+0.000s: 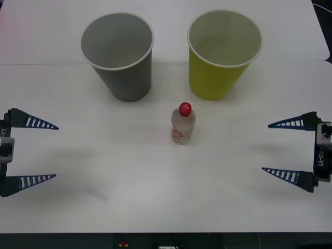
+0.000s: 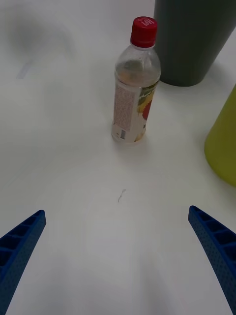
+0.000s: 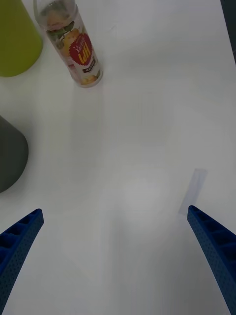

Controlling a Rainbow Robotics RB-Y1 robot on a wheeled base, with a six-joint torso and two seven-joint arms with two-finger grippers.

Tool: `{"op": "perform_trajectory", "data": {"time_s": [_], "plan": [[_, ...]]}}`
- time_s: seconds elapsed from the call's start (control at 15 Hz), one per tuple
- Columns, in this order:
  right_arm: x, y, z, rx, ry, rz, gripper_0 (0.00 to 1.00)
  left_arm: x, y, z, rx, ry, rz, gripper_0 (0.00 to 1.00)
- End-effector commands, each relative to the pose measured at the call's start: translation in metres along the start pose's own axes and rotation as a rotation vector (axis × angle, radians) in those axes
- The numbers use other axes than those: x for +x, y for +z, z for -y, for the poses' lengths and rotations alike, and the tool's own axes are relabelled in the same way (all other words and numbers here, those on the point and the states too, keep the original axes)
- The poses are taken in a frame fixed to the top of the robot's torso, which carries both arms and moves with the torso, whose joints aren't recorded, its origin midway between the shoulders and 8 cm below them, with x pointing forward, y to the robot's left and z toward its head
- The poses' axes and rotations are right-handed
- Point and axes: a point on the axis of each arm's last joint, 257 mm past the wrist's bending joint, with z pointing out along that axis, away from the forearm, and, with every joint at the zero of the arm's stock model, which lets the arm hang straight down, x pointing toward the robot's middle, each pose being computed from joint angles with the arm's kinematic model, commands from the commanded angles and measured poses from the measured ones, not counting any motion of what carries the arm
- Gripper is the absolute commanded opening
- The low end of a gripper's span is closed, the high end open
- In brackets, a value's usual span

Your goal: Put the can into the green bin and the plastic bottle into the gray bin

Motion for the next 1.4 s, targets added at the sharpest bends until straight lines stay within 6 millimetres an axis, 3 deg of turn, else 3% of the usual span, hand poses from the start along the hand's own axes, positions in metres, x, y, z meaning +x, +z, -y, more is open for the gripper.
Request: {"op": "perform_trajectory", "data": {"time_s": [0.07,0.6,1.4], "plan": [[-0.004,0.018,-0.001,0.010,0.040,0.058,1.00,0.000,0.000,0.000,0.000,0.000,0.000,1.00],[-0.003,0.064,-0.005,0.108,0.033,0.170,1.00,0.000,0.000,0.000,0.000,0.000,0.000,1.00],[-0.006,0.142,-0.003,0.207,0.200,0.392,1.00,0.000,0.000,0.000,0.000,0.000,0.000,1.00]]}}
